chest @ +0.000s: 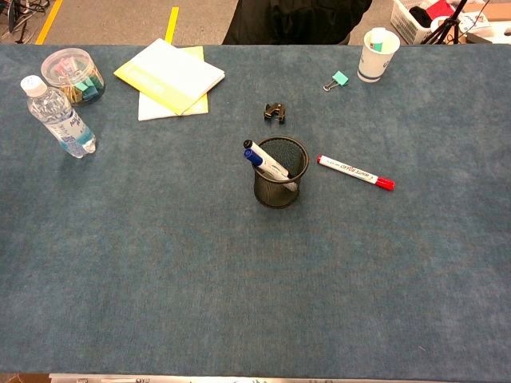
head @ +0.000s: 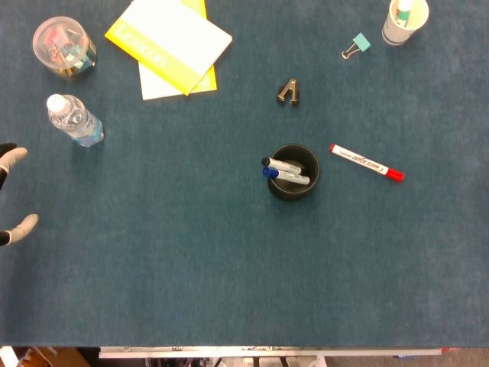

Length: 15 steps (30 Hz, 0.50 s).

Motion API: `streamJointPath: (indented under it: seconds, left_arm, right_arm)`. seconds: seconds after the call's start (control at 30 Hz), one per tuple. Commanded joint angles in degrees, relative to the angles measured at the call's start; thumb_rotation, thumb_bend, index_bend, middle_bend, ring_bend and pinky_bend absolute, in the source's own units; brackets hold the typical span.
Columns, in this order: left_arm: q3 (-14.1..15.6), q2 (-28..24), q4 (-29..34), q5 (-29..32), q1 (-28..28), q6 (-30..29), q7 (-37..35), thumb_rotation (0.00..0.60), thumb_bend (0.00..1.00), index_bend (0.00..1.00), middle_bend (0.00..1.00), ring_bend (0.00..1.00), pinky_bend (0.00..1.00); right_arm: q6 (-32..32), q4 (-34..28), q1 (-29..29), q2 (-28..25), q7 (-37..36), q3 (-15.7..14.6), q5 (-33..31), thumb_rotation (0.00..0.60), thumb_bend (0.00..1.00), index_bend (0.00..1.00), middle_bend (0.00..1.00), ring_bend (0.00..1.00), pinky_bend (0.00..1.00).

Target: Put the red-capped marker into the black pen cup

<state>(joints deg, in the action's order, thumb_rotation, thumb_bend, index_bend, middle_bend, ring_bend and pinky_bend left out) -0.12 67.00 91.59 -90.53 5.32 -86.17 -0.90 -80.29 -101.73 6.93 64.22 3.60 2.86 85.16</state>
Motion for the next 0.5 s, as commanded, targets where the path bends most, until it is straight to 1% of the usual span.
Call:
streamJointPath:
  seconds: [0.03,0.1,0.3,0.5]
  left_arm:
    - [0.03,0.02,-0.09,-0.09,0.02,-0.02,-0.14,0.6,0.15,0.19,0.18,0.17,0.14]
    - [0.09,-0.03,-0.2,-0.25,-0.02,-0.13,-0.36,0.6,0.15,0.19,0.18,0.17,0.14]
    - [0.02,-0.47,-0.39,-0.05,-0.47,-0.86,-0.86,0.6,0.15,0.19,0.18,0.17,0.14]
    - [0.08,-0.86,-0.4,-0.13,-0.82,-1.41,-1.21,0.6,0.15,0.19,0.18,0.17,0.14]
  right_arm:
    - [2.19,-1.77,2.68,2.67,6.81,1.96,-1.86,0.6,0.27,0.41,0.33,0.08,0.0]
    - [3.96,-2.4,4.44,4.1,10.32,2.8,-2.77,0.6,0.25,0.45,0.34,0.08,0.0]
    - [9.46,-1.86,9.44,9.58,19.11,4.54,-6.85,0.6,0.22,0.5,0.36,0.09,0.0]
    - [14.43,0.26,14.37,15.05,27.21,5.82,-12.3,0.6,0.22,0.51,0.36,0.09,0.0]
